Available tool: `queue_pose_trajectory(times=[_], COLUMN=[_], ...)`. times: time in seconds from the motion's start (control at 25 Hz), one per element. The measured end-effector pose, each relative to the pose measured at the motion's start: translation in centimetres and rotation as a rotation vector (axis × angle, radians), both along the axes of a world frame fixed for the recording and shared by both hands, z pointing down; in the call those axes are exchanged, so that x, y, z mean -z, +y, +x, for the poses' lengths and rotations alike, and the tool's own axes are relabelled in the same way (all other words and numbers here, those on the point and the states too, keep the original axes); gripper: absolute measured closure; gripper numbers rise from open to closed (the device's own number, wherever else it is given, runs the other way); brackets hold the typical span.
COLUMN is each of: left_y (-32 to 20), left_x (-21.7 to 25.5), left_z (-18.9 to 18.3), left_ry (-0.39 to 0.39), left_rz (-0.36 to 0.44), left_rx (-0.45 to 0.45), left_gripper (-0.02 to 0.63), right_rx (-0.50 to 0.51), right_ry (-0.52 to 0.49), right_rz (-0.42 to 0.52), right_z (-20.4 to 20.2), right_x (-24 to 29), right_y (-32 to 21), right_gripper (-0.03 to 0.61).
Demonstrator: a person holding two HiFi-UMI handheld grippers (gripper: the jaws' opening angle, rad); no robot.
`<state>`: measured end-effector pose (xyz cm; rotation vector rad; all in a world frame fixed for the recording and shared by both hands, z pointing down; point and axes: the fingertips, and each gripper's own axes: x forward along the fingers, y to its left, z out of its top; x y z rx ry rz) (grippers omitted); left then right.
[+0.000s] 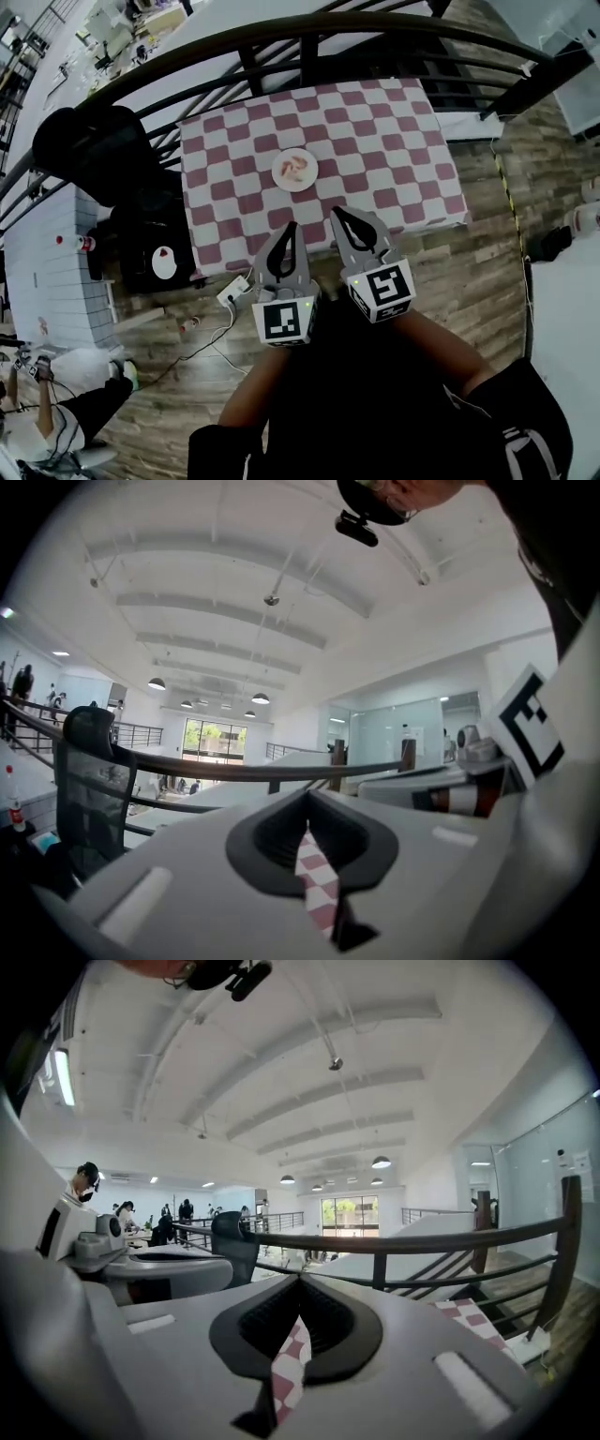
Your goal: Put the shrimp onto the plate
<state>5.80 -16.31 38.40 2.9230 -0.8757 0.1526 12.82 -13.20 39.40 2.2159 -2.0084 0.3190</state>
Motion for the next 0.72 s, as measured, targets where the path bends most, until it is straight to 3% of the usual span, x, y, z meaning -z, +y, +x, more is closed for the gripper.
queue_pose_trajectory(times=[0.32,0.72], left_y=[0.8,2.5], left_x=[1.1,1.3], left_z=[2.3,3.1], left_ry=[0.049,0.008], left_rz=[-0.017,-0.017], left_rx=[-0.052,-0.101], left_gripper=[0.604,0.604], right_rx=[-0.078,-0.126], right_ry=[0.081,0.083], right_rz=[0.055,0.041], right_z=[1.1,2.3], right_x=[2.4,2.5], right_y=[2.7,3.8], right_gripper=[0.581,0.581])
